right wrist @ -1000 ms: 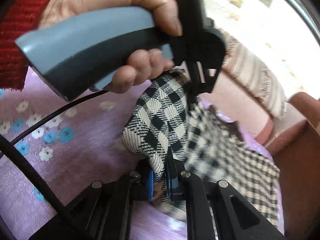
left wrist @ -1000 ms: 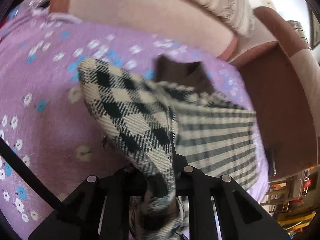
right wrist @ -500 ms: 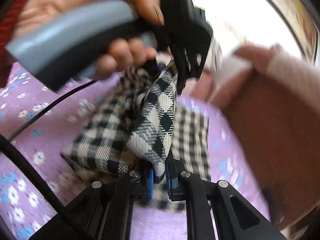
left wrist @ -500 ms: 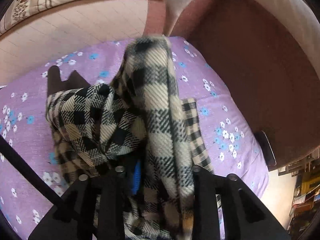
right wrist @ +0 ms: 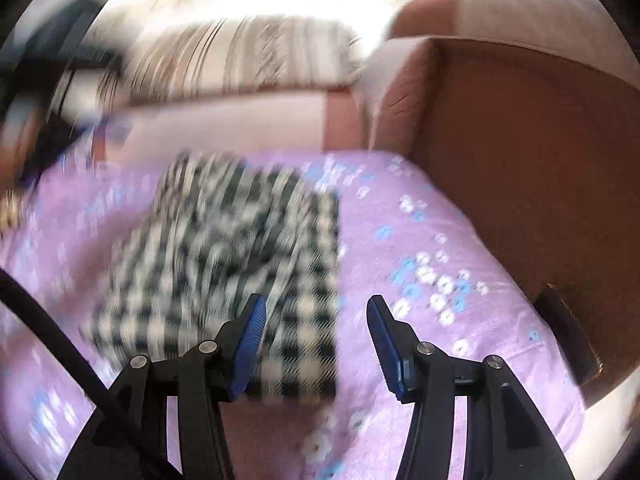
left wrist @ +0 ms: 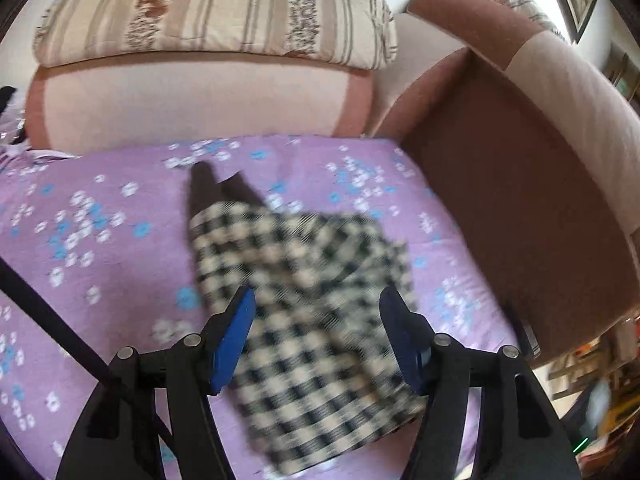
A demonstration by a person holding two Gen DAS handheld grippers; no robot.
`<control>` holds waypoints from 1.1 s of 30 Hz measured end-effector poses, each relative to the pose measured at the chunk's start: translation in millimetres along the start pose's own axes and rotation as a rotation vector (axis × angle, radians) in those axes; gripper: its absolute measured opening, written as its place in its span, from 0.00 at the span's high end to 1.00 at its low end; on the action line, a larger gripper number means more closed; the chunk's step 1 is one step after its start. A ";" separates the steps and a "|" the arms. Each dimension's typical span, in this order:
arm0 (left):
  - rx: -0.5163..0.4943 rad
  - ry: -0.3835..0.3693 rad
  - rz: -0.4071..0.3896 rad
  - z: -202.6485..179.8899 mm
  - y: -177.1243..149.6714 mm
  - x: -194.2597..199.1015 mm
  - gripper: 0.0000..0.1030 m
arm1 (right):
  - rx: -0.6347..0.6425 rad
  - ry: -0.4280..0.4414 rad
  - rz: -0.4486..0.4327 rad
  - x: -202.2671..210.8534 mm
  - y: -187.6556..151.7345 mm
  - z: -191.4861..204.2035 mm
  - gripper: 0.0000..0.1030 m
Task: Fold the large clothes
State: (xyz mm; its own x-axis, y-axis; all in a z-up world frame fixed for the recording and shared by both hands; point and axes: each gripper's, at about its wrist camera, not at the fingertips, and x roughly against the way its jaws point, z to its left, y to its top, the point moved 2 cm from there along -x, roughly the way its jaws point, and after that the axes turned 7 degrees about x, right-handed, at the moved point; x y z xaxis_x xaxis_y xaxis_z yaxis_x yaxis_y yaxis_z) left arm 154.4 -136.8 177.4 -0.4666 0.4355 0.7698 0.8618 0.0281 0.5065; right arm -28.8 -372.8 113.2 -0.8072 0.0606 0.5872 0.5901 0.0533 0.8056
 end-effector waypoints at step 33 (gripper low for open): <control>0.049 0.006 0.045 35.5 -87.1 -63.5 0.24 | -0.469 0.280 0.200 -132.3 0.4 -93.0 0.41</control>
State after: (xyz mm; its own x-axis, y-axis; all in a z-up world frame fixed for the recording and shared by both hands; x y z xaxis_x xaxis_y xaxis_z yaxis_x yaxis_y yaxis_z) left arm 116.0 -135.0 70.5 -0.4278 0.4321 0.7939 0.8908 0.0529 0.4513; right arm 76.5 -473.5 43.2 -0.6920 -0.2455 0.6788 0.7125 -0.3834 0.5877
